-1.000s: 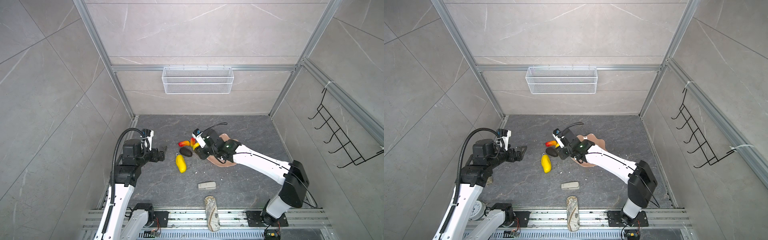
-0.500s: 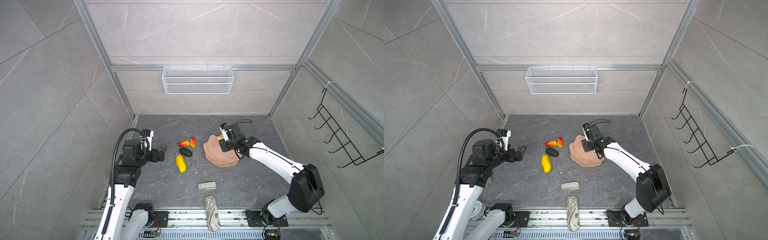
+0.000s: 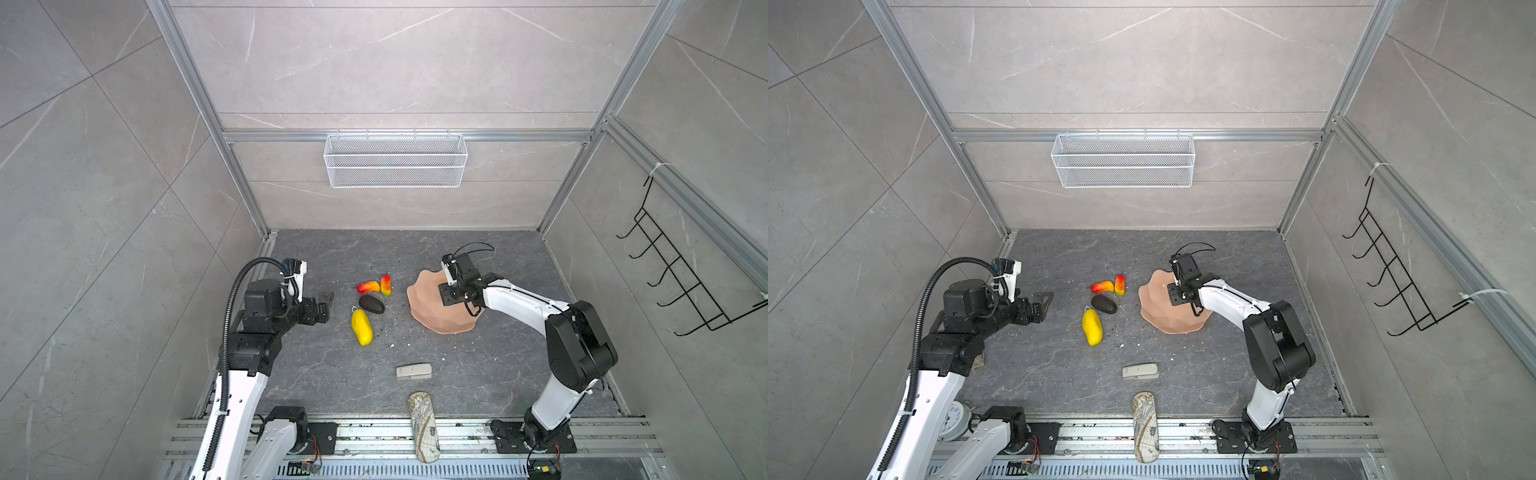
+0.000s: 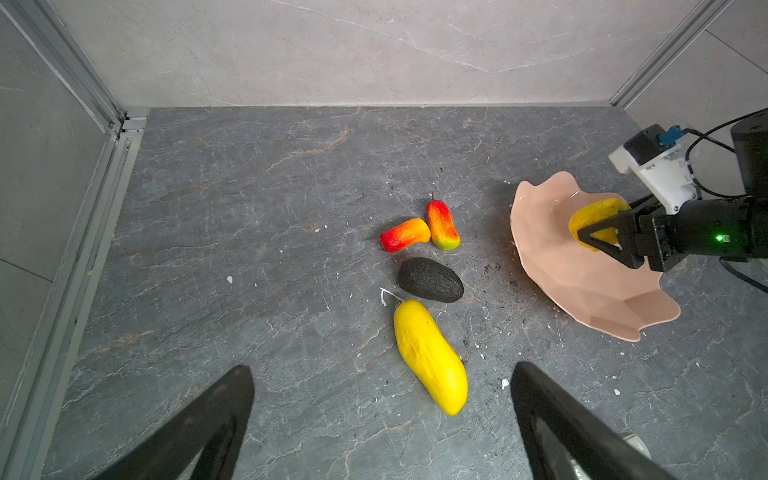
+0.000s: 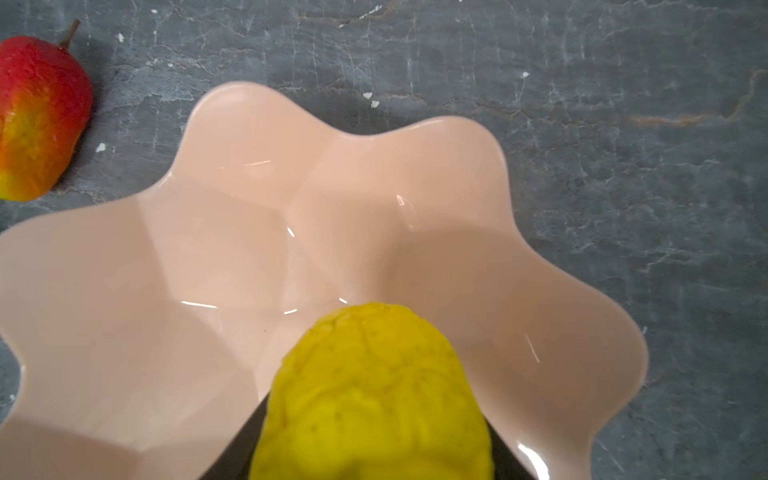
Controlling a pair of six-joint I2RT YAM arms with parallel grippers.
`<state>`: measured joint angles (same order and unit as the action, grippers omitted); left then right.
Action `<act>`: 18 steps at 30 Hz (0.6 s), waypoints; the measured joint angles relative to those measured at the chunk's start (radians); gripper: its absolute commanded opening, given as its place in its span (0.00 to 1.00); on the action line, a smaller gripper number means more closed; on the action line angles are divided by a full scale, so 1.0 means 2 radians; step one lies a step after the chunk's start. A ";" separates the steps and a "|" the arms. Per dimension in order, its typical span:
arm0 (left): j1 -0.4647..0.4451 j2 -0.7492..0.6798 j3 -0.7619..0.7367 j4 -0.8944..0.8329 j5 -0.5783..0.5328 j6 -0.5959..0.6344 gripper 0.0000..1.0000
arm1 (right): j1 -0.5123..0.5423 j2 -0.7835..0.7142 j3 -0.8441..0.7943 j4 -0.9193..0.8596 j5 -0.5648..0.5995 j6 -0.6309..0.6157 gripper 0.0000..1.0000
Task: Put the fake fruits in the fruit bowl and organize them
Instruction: 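Carry the lemon with the right gripper over the pink bowl and release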
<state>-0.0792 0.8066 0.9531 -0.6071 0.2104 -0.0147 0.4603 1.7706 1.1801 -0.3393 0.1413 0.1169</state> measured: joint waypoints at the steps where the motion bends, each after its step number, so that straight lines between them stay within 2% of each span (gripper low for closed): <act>1: 0.000 0.000 0.000 0.000 0.000 0.000 1.00 | 0.000 0.004 0.001 0.000 -0.002 0.002 0.24; 18: 0.000 -0.002 0.000 0.000 0.000 0.000 1.00 | 0.000 0.032 -0.001 0.016 -0.017 0.025 0.30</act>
<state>-0.0792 0.8036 0.9527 -0.6067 0.2100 -0.0143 0.4595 1.8343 1.1778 -0.3073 0.1081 0.1661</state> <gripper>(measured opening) 0.999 0.555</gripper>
